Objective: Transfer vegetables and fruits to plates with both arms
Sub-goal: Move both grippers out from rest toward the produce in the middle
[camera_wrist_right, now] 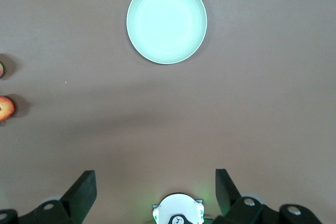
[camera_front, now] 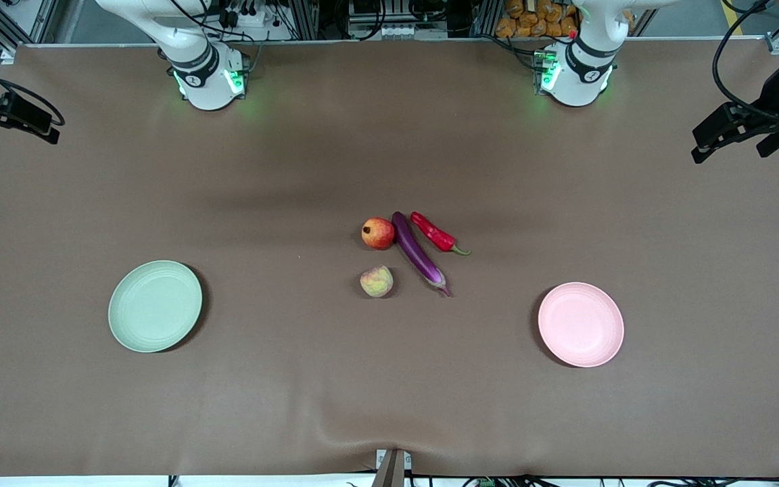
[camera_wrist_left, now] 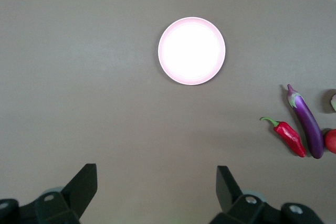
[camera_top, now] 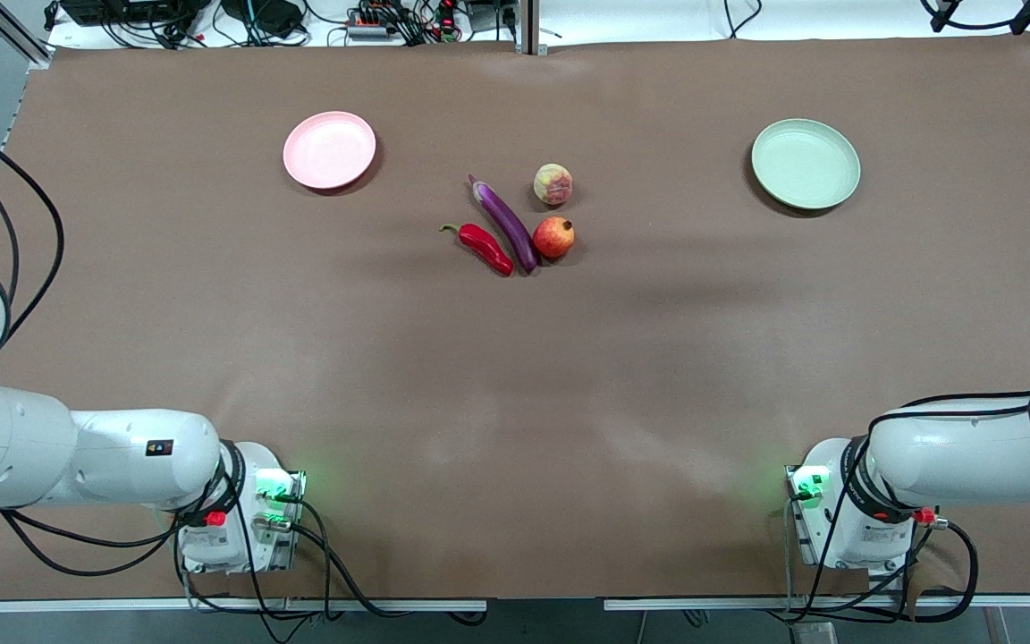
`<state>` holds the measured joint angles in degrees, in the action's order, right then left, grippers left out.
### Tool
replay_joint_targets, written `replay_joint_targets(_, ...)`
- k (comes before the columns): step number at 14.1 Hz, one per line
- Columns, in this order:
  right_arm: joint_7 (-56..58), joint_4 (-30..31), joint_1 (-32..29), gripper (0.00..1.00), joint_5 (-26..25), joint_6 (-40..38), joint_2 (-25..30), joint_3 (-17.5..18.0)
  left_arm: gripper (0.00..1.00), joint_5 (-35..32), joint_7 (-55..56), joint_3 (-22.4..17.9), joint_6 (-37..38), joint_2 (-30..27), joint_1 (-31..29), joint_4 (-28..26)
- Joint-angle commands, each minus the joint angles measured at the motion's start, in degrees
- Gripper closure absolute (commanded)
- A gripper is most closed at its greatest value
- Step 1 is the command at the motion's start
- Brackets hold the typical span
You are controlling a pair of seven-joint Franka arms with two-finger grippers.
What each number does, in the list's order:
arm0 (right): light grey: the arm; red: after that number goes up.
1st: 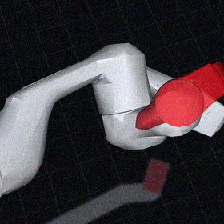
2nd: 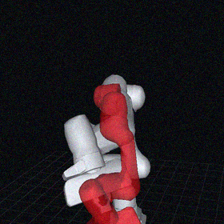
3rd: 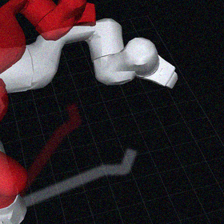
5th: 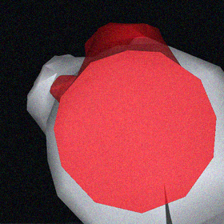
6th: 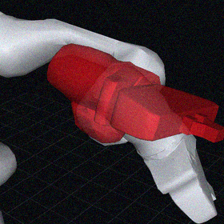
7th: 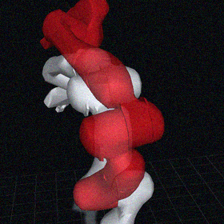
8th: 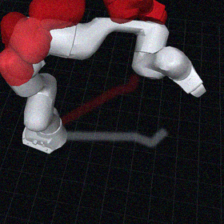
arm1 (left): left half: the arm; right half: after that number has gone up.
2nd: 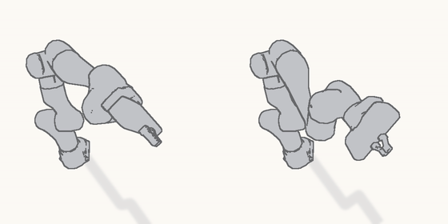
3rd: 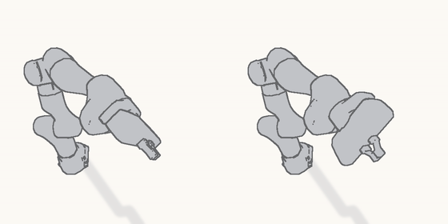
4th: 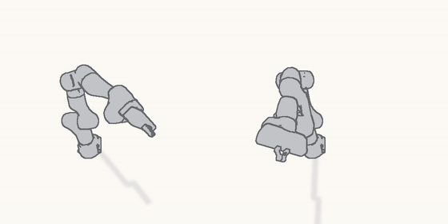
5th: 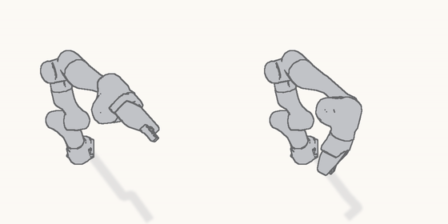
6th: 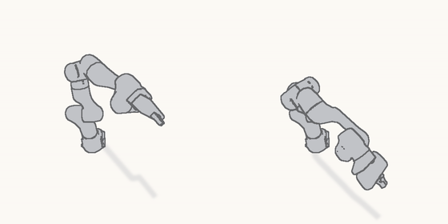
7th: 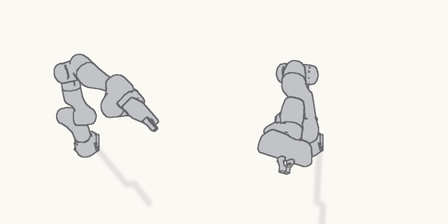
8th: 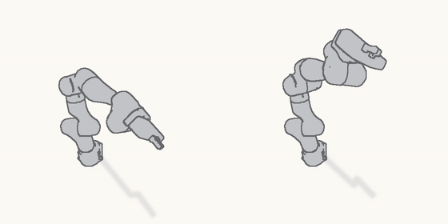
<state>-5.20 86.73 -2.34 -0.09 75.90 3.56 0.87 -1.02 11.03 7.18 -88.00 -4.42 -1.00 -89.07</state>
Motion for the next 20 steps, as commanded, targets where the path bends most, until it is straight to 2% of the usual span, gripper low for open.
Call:
replay_joint_targets(1, 0.45, 0.1, 0.14, 0.0, -1.23, 0.38, 0.74, -0.08, 0.0, 0.58, -1.01, -0.06, 0.28, 0.02, 0.38, 0.3)
replay_joint_targets(5, 0.36, 0.1, 0.23, 0.0, -1.14, 0.92, 0.65, -0.08, 0.0, 1.1, -1.71, -0.32, 0.37, 0.2, -0.23, 0.3)
replay_joint_targets(7, 0.36, 0.1, 0.14, 0.0, -1.14, 0.83, 0.57, -0.08, 0.0, 1.28, -2.41, -0.06, 2.73, 0.29, 0.3, -0.4)
replay_joint_targets(13, -3.05, 0.1, 1.02, 0.0, -0.27, 1.09, -0.22, 0.01, 0.0, 1.54, -2.33, 1.16, 2.57, -0.68, 0.12, -3.73)
replay_joint_targets(20, -12.72, -0.08, 1.37, 0.0, 8.34, 3.02, -5.93, 0.1, 0.0, 1.19, -2.33, 1.61, 2.22, -1.38, -0.14, -5.76)
